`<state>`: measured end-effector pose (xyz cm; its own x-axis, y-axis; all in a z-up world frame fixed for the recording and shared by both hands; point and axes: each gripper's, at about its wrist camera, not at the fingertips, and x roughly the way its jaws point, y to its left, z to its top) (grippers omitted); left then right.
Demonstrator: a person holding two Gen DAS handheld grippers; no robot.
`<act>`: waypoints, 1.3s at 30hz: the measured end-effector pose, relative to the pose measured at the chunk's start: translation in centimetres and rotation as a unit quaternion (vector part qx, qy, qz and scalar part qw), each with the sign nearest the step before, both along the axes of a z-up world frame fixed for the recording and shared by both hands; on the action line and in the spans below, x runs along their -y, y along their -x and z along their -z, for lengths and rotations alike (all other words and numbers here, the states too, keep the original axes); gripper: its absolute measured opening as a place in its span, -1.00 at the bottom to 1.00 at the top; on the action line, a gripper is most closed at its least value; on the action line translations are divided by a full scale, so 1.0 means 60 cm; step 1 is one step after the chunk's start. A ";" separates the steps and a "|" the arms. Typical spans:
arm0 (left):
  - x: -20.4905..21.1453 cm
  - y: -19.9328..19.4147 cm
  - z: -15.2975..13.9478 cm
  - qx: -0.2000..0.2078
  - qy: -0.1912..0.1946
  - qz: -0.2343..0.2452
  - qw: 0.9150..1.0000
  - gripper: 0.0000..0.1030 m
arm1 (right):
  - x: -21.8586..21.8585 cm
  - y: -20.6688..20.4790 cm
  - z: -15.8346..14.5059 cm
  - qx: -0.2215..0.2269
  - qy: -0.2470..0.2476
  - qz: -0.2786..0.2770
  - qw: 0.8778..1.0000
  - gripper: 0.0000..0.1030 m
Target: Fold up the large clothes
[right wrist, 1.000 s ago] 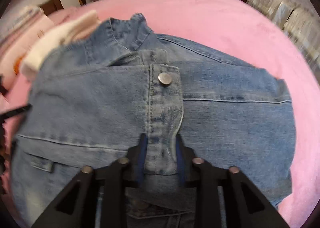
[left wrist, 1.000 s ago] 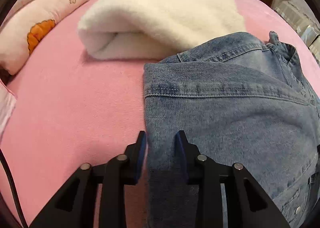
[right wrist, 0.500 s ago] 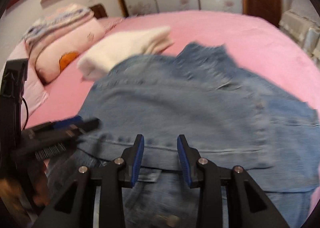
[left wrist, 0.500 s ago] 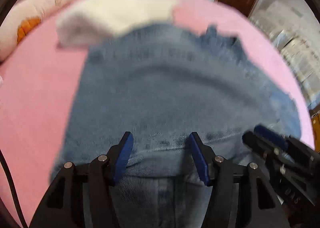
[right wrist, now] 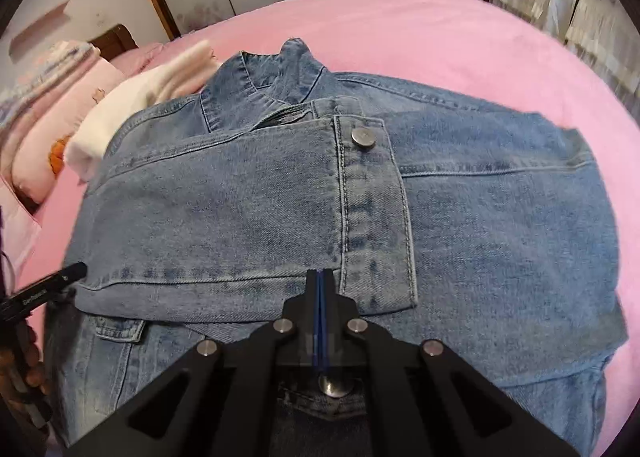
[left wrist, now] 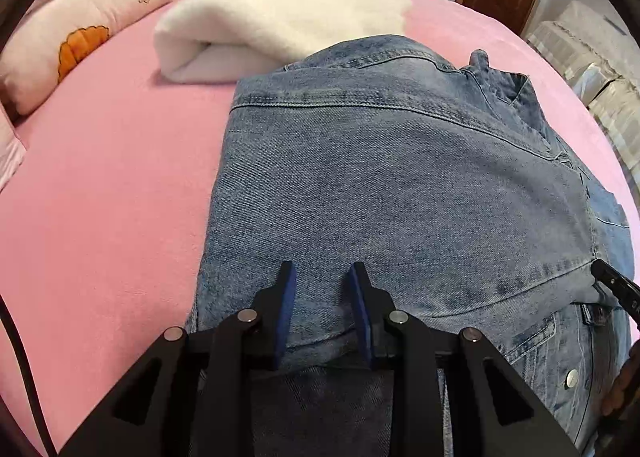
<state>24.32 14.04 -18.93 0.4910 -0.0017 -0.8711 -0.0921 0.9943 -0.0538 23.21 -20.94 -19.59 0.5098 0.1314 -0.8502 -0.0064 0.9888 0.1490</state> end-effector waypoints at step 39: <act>0.009 0.388 -0.279 0.109 -0.002 -0.007 0.994 0.43 | -0.022 0.354 -0.294 0.153 0.007 -0.056 0.987 -0.07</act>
<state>1.03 13.49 -2.21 0.6680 0.0093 -0.7441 -0.0923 0.9932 -0.0704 1.96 -19.61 -1.97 0.7252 0.1912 -0.6615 -0.1592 0.9812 0.1091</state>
